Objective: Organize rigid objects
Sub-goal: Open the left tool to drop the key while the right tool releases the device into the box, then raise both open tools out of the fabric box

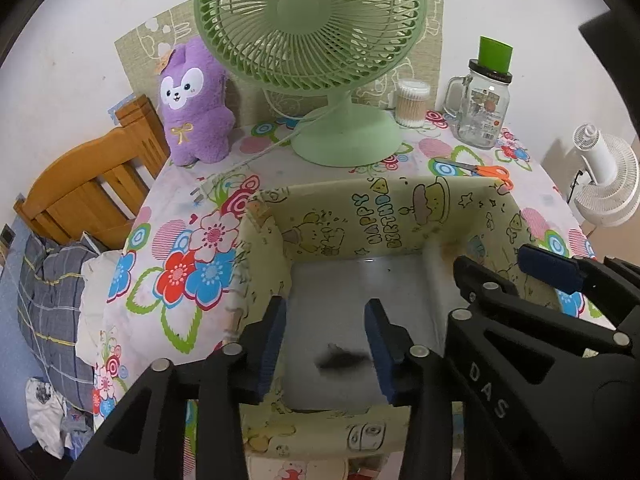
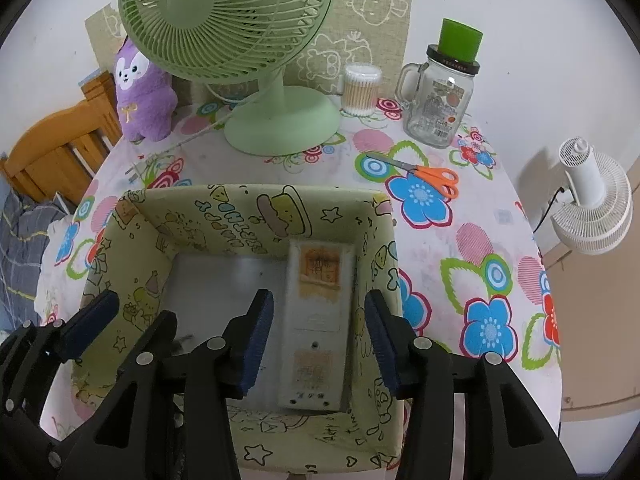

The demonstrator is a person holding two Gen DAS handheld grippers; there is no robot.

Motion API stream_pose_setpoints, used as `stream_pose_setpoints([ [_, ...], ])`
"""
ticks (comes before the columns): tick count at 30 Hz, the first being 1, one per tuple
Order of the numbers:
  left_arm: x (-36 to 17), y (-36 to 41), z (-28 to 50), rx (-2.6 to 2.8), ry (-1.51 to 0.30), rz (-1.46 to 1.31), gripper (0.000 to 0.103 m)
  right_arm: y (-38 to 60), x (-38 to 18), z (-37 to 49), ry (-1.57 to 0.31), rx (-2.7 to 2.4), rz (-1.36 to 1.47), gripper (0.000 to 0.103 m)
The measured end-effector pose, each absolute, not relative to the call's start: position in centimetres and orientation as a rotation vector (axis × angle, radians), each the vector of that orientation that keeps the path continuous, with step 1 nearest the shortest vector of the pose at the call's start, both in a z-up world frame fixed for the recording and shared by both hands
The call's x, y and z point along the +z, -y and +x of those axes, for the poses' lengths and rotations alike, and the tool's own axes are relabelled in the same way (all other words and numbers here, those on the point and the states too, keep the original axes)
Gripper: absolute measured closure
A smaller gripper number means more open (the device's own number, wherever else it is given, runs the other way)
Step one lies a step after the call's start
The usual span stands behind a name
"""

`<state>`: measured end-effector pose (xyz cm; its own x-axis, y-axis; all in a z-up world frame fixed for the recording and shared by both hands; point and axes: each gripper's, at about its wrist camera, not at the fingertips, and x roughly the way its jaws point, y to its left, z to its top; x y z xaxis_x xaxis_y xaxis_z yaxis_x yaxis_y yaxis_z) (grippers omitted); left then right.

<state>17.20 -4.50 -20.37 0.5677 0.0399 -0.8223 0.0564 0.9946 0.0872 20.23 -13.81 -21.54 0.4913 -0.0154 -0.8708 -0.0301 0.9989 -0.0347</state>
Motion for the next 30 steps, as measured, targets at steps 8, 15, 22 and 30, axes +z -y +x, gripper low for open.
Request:
stream_pose_setpoints([
  [8, -19.6, 3.7, 16.9, -0.004, -0.967, 0.099, 0.041, 14.2, -20.7, 19.6, -1.066, 0.019, -0.003, 0.046],
  [15, -18.0, 3.7, 16.2, 0.022, -0.967, 0.107, 0.036, 14.7, -19.0, 18.7, -1.043, -0.026, 0.000, 0.032],
  [22, -16.2, 3.6, 15.0, 0.007, -0.949, 0.089, 0.032, 15.6, -17.1, 17.0, -1.017, -0.033, 0.044, 0.029],
  [30, -14.5, 3.9, 12.9, -0.006, -0.923, 0.089, 0.018, 15.3, -15.3, 14.7, -0.986, -0.005, 0.089, 0.011],
])
